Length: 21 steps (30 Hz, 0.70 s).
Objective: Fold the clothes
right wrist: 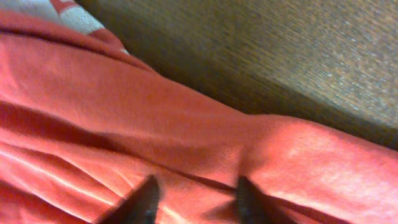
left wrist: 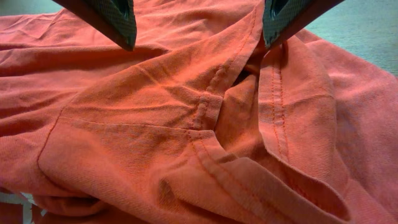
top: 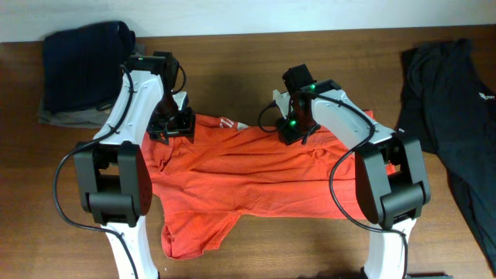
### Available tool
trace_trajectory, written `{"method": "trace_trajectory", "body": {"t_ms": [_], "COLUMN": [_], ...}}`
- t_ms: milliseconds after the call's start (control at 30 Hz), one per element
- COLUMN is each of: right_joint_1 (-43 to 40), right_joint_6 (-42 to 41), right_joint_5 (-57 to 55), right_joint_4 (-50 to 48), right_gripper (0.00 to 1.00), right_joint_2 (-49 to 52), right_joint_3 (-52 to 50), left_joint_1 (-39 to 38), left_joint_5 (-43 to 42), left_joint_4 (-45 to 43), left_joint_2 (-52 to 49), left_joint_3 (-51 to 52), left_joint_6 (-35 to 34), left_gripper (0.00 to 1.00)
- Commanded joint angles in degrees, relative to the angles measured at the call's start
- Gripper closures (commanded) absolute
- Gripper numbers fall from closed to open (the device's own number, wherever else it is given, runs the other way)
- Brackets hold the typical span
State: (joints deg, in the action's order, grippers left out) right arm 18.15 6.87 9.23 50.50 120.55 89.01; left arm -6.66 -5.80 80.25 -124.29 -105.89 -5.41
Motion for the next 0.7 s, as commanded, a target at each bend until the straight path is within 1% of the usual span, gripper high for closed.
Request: {"method": "trace_trajectory", "body": {"t_ms": [0, 133, 300, 400, 433, 500, 567, 633, 667], "right_joint_1": [0.0, -0.2, -0.2, -0.2, -0.2, -0.2, -0.2, -0.2, -0.2], "right_joint_6": [-0.6, -3.4, -5.9, -8.3, -9.0, -9.1, -9.1, -9.1, -9.1], "right_joint_5": [-2.5, -3.7, -3.9, -3.9, -3.6, -2.9, -0.5, 1.9, 2.8], "right_joint_4": [1.4, 6.4, 14.3, 19.1, 20.7, 22.8, 24.6, 26.3, 27.2], "right_gripper": [0.75, 0.96, 0.96, 0.94, 0.89, 0.72, 0.64, 0.52, 0.49], "right_joint_2": [0.2, -0.3, -0.6, -0.6, -0.6, -0.6, -0.6, -0.6, -0.6], "right_joint_3": [0.3, 2.7, 6.6, 8.3, 8.7, 8.7, 8.7, 8.7, 8.7], "left_joint_1": [0.1, 0.1, 0.1, 0.1, 0.1, 0.1, 0.1, 0.1, 0.1], "left_joint_5": [-0.2, -0.2, -0.2, -0.2, -0.2, -0.2, -0.2, -0.2, -0.2], "left_joint_4": [-0.3, -0.8, -1.0, -1.2, -1.3, -1.5, -1.7, -1.8, -2.0], "left_joint_2": [1.3, 1.3, 1.3, 1.3, 1.3, 1.3, 1.3, 1.3, 1.3], "left_joint_3": [0.5, 0.5, 0.5, 0.5, 0.5, 0.5, 0.5, 0.5, 0.5], "left_joint_6": [1.0, 1.2, 1.2, 1.2, 1.2, 1.2, 1.2, 1.2, 1.1], "left_gripper": [0.35, 0.35, 0.35, 0.35, 0.35, 0.35, 0.34, 0.34, 0.35]}}
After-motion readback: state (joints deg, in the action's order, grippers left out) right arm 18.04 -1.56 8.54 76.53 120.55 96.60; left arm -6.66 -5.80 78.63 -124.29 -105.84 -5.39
